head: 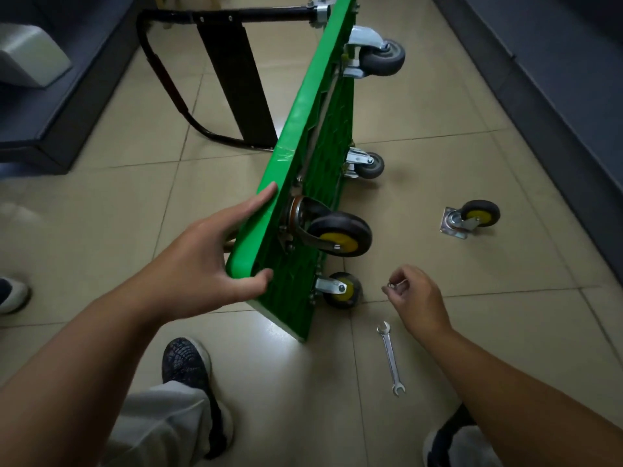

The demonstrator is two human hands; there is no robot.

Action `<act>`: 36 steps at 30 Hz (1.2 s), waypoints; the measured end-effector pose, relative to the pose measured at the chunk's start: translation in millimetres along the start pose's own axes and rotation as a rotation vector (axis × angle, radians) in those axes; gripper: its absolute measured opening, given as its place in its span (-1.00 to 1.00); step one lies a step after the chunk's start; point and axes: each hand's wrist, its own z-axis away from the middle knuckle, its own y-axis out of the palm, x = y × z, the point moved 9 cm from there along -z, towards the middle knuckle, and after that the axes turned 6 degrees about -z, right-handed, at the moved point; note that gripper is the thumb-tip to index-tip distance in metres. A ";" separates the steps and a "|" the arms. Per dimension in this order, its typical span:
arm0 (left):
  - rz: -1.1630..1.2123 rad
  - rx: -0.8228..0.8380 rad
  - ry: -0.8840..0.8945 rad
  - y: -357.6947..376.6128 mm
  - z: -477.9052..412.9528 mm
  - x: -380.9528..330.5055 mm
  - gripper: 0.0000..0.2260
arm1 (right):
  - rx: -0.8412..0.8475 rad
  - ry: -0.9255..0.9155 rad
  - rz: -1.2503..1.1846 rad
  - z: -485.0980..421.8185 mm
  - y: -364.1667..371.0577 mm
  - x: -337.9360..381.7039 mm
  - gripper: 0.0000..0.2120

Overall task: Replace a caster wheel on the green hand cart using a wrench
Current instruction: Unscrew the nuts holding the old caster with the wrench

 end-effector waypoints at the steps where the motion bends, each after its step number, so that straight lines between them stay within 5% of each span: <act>1: -0.033 -0.023 0.007 -0.2 -0.5 -1.8 -0.15 | -0.010 0.062 -0.015 -2.8 9.7 -18.8 -0.76; 8: -0.257 -0.253 0.040 2.0 -1.7 -7.9 -0.26 | 0.025 0.380 -0.069 -5.0 64.1 -122.5 -0.82; 22: -0.216 -0.265 0.105 6.7 -10.9 -11.8 -0.36 | -0.011 0.568 -0.021 -3.7 94.9 -195.2 -0.81; 29: -0.195 -0.254 0.103 8.3 -11.8 -11.0 -0.36 | 0.009 0.509 -0.020 -9.8 98.2 -194.4 -0.91; 32: -0.201 -0.258 0.101 8.0 -11.0 -11.4 -0.36 | -0.060 0.454 -0.043 8.6 84.3 -176.4 -0.81; 36: -0.182 -0.266 0.095 7.0 -9.0 -10.6 -0.35 | -0.084 0.614 0.013 76.1 88.8 -173.1 -0.59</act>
